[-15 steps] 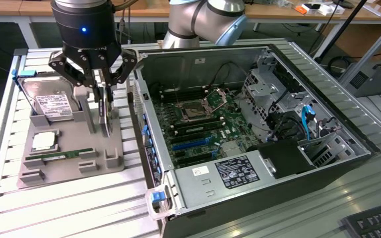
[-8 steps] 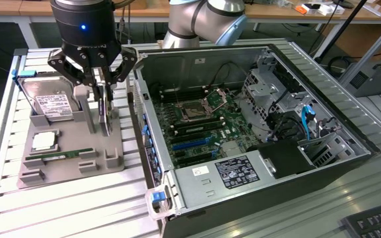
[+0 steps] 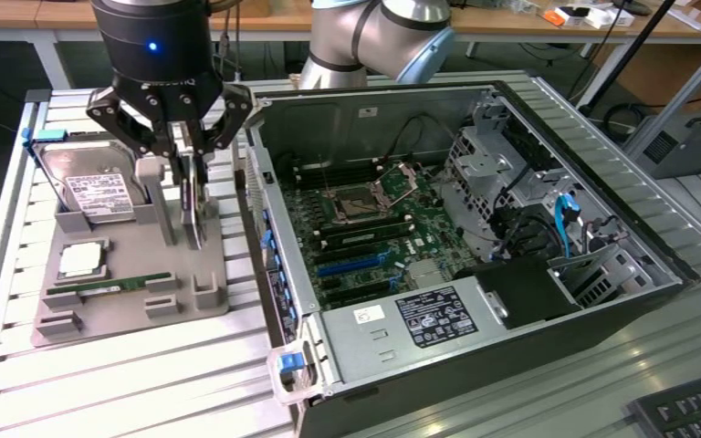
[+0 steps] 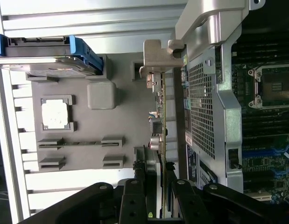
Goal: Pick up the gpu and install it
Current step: 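Pick up the gpu and move the gpu toward the slot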
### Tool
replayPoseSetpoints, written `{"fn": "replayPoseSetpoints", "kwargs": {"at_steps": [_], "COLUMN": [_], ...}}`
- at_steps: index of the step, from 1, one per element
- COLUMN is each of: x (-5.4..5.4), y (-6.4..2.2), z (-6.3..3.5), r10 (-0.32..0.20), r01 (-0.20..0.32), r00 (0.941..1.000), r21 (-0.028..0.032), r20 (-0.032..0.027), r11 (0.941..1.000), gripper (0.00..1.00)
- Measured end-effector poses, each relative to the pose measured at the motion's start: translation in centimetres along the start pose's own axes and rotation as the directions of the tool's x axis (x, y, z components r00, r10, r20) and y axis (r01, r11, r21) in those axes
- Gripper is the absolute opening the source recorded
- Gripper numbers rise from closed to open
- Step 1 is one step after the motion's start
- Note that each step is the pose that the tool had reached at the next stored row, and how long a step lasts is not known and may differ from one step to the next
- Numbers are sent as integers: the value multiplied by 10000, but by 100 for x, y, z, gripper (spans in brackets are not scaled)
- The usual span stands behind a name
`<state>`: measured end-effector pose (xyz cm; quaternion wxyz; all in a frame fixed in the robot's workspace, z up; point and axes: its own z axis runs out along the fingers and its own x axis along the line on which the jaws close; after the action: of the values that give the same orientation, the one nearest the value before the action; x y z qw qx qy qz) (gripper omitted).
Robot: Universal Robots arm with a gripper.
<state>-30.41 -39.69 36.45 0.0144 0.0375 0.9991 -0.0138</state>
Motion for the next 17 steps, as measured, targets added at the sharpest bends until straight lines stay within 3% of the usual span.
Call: {"fn": "replayPoseSetpoints", "kwargs": {"at_steps": [17], "x": [-2], "y": [-9], "z": [-61], "r10": [0], "r01": [0], "r00": [10000], "r21": [0], "r20": [0], "r11": [10000], "gripper": [27]}}
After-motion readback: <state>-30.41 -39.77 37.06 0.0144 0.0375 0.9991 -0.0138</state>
